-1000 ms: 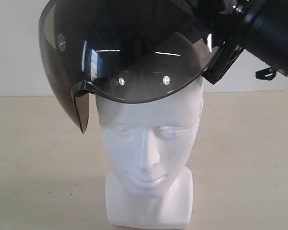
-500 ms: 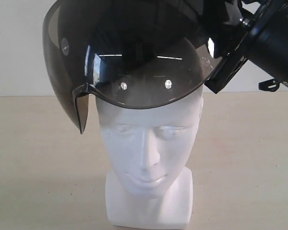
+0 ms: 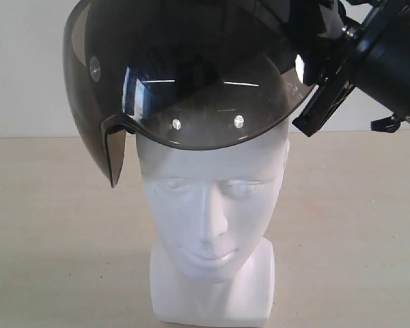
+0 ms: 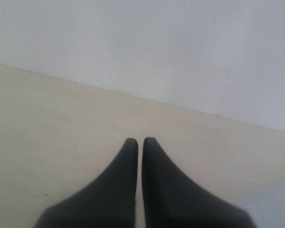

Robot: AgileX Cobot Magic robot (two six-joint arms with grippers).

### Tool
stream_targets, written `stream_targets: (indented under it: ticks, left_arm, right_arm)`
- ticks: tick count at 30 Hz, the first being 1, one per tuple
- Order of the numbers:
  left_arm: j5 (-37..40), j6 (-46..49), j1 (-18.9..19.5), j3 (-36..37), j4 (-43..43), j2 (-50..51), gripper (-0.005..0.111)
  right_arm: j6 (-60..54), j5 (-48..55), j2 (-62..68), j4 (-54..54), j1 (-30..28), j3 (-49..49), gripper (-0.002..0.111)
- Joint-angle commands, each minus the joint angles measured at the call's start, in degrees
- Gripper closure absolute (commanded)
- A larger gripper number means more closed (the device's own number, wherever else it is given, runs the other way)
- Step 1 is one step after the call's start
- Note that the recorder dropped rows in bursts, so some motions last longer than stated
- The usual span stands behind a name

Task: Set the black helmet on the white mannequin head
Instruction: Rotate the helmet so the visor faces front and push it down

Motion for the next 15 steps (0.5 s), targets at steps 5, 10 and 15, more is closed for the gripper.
stream_targets:
  ticks: [5,10,15]
  left_arm:
    - [0.16,-0.22,-0.25,0.21,0.21,-0.10,0.102]
    - [0.16,-0.22,-0.25,0.21,0.21,-0.10,0.102]
    - [0.16,-0.22,-0.25,0.21,0.21,-0.10,0.102]
  right_arm:
    - [1.05,4.10,-0.39,-7.38,-0.26,1.62,0.109]
    - [1.05,3.31,-0.39,-7.22,-0.26,3.84,0.109]
    - [0.93,2.85,-0.39,-7.76,-0.26,5.13,0.109]
